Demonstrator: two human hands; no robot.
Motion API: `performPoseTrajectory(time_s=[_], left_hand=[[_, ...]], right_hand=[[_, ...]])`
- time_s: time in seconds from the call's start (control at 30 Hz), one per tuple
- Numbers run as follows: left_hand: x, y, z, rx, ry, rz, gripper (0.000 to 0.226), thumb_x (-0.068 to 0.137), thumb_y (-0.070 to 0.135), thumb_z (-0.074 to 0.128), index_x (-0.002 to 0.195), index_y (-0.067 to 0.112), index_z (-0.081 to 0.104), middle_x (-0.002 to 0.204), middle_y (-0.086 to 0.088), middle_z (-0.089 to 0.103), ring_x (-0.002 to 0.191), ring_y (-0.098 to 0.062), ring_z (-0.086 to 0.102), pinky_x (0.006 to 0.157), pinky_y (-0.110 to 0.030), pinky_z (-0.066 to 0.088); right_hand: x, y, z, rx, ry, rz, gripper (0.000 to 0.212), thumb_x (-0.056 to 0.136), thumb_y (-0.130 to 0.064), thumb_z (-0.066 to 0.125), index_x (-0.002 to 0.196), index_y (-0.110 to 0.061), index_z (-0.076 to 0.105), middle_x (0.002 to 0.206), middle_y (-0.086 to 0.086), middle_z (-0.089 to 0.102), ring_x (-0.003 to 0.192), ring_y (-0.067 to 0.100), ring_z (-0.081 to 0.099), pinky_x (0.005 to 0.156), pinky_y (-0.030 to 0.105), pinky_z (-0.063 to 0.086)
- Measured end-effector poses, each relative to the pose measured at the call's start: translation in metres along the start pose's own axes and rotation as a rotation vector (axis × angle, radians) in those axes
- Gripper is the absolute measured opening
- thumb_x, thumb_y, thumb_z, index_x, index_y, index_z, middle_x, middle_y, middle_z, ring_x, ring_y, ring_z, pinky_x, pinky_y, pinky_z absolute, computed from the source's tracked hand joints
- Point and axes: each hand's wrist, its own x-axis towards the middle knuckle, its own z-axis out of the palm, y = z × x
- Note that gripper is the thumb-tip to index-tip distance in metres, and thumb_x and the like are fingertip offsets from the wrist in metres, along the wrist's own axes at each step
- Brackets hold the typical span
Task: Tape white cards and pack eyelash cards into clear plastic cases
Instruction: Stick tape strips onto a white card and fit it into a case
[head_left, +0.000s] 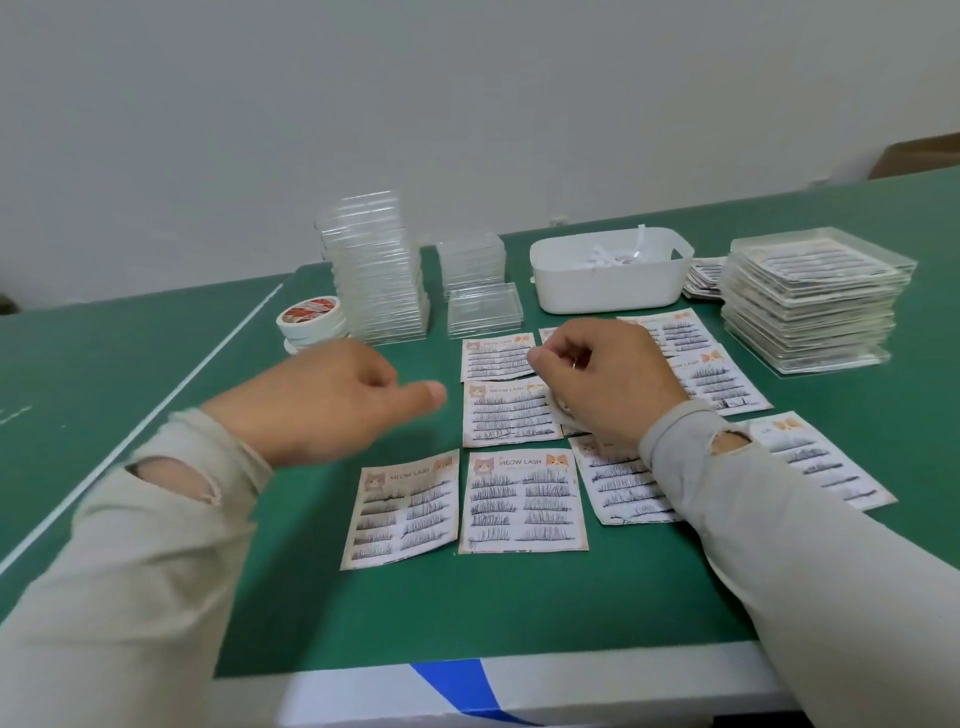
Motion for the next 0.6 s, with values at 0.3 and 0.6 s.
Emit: performPoseTrajectory(time_s=[0.3, 0.6], left_hand=[[0.013, 0.006, 0.041, 0.311, -0.238, -0.032, 0.055, 0.083, 0.063, 0.059, 0.056, 0.019, 0.043, 0.051, 0.005, 0.041, 0.052, -0.019, 0.039, 0.054, -0.027, 0.032], [-0.016, -0.043, -0.031, -0.447, 0.268, 0.177, 0.050, 0.071, 0.051, 0.061, 0.069, 0.001, 0.057, 0.053, -0.007, 0.048, 0.049, -0.016, 0.042, 0.056, -0.031, 0.033]], right_hand=[[0.000, -0.003, -0.002, -0.007, 0.011, -0.024, 0.026, 0.091, -0.041, 0.066, 0.068, -0.029, 0.064, 0.071, -0.012, 0.067, 0.073, 0.008, 0.062, 0.072, 0.029, 0.052], [-0.001, -0.007, -0.003, 0.097, 0.063, -0.046, 0.028, 0.092, -0.039, 0.068, 0.070, -0.023, 0.068, 0.062, -0.013, 0.062, 0.059, 0.001, 0.054, 0.062, 0.018, 0.046]])
